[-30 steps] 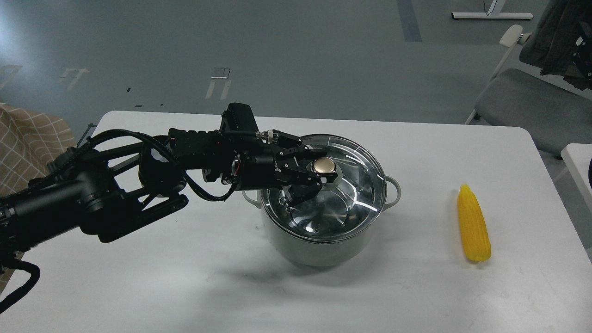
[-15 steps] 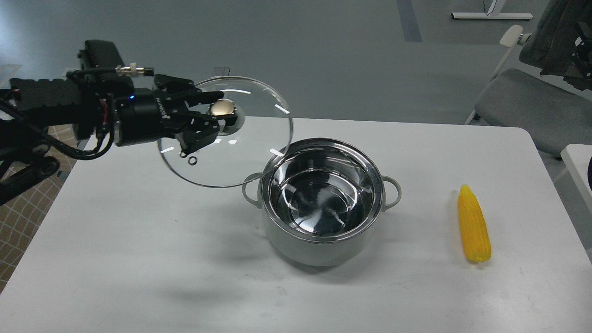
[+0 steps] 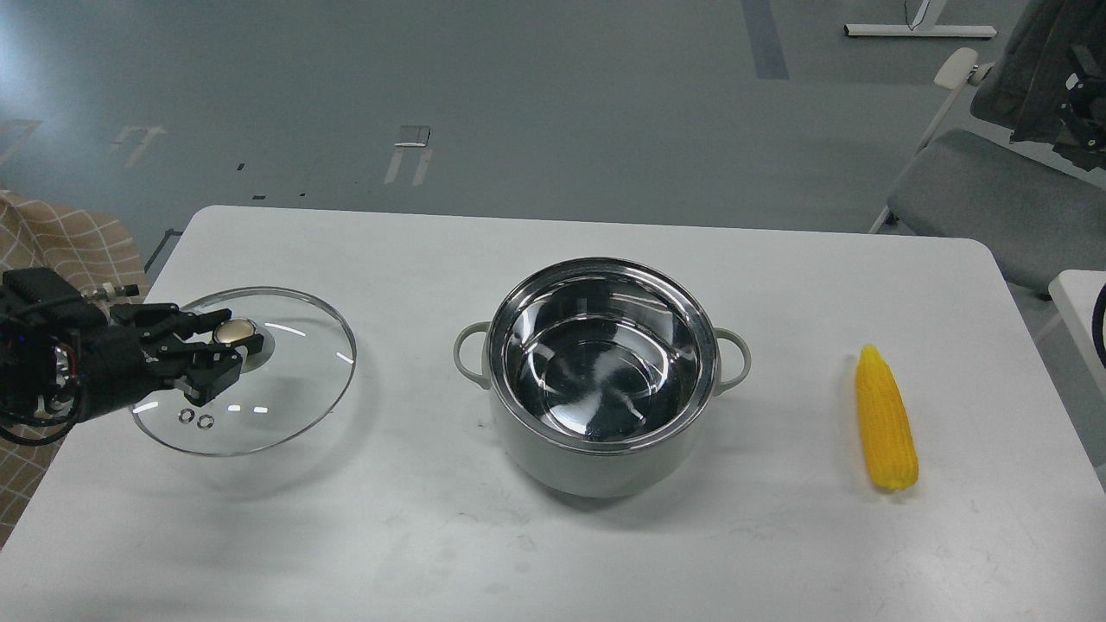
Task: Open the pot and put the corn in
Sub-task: 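Lift the glass lid with the left gripper and move it beside the pot, then lower the lid onto the table, release it, and raise the left gripper, then reach the right gripper to the yellow corn cob and grasp it, then carry the corn with the right gripper over the open pot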
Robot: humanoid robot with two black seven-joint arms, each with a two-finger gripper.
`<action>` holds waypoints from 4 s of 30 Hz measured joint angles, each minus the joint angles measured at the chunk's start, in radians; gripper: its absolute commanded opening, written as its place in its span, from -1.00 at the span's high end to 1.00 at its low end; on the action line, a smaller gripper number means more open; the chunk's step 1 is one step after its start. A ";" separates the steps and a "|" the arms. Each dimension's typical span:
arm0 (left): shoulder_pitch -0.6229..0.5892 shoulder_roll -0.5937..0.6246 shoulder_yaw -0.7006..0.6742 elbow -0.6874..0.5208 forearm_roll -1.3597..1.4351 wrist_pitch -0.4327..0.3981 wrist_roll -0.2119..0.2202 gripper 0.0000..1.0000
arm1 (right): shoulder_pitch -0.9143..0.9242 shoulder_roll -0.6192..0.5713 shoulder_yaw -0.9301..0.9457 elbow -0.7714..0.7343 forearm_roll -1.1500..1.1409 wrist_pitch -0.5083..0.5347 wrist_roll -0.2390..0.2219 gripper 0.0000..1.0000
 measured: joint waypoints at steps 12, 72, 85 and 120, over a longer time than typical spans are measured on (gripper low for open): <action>0.029 -0.061 0.002 0.047 -0.062 0.011 0.000 0.05 | -0.027 -0.026 -0.051 0.054 -0.014 0.000 -0.001 -1.00; -0.399 -0.452 -0.432 0.328 -1.733 -0.354 0.040 -0.91 | -0.583 -0.052 -0.191 0.625 -1.612 -0.157 -0.072 -0.80; -0.397 -0.447 -0.432 0.328 -1.733 -0.349 0.040 -0.91 | -0.580 -0.032 -0.192 0.577 -1.660 -0.171 -0.072 0.47; -0.403 -0.439 -0.431 0.314 -1.728 -0.334 0.051 -0.93 | -0.222 0.199 -0.434 0.810 -1.545 -0.158 0.030 -0.10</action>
